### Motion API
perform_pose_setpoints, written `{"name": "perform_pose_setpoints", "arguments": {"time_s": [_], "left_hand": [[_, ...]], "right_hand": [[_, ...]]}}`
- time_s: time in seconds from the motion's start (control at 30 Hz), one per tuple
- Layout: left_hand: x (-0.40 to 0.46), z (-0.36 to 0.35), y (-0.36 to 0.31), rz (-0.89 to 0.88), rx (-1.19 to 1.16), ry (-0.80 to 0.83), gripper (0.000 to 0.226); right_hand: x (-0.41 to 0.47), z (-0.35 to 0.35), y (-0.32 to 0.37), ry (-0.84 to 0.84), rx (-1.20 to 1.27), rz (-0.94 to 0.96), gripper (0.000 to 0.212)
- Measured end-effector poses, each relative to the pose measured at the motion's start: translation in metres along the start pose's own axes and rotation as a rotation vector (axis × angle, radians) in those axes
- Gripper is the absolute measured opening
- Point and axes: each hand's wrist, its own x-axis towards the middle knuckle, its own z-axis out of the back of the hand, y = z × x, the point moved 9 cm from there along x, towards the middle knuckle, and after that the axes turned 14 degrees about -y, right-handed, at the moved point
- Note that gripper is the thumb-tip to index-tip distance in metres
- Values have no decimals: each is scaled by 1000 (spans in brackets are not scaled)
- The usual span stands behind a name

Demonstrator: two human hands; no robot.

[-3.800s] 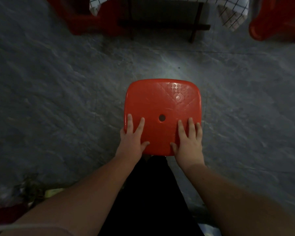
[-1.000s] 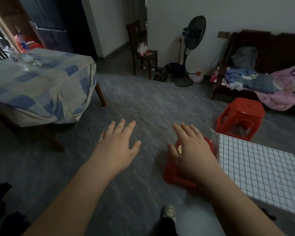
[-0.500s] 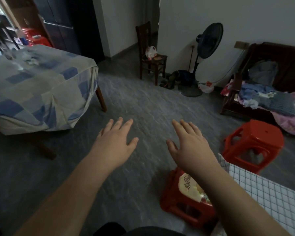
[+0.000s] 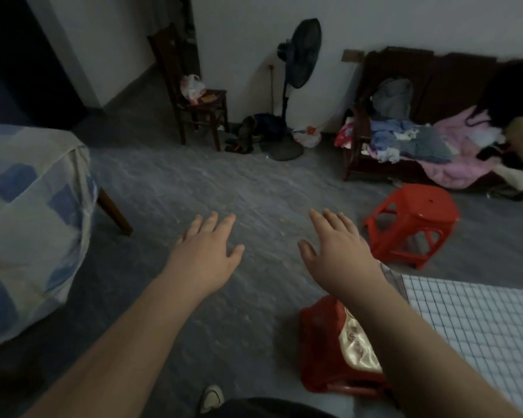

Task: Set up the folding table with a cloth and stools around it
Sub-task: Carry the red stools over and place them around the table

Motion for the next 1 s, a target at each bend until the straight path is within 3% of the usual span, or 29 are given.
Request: {"name": "perform_pose_setpoints", "arguments": {"time_s": [0.17,0.5,1.0], "left_hand": [[67,-16,-23,-202,-6,110,70],[119,-67,-153,-575,-75,216,71],[105,-146,-350,-1082,-96,395,72]], "right_hand": [[16,-1,-5,-73,-37,-189,70],[0,15,-100,-162,-100,-532,71],[-72,38,-218,-261,-140,-1017,68]]}}
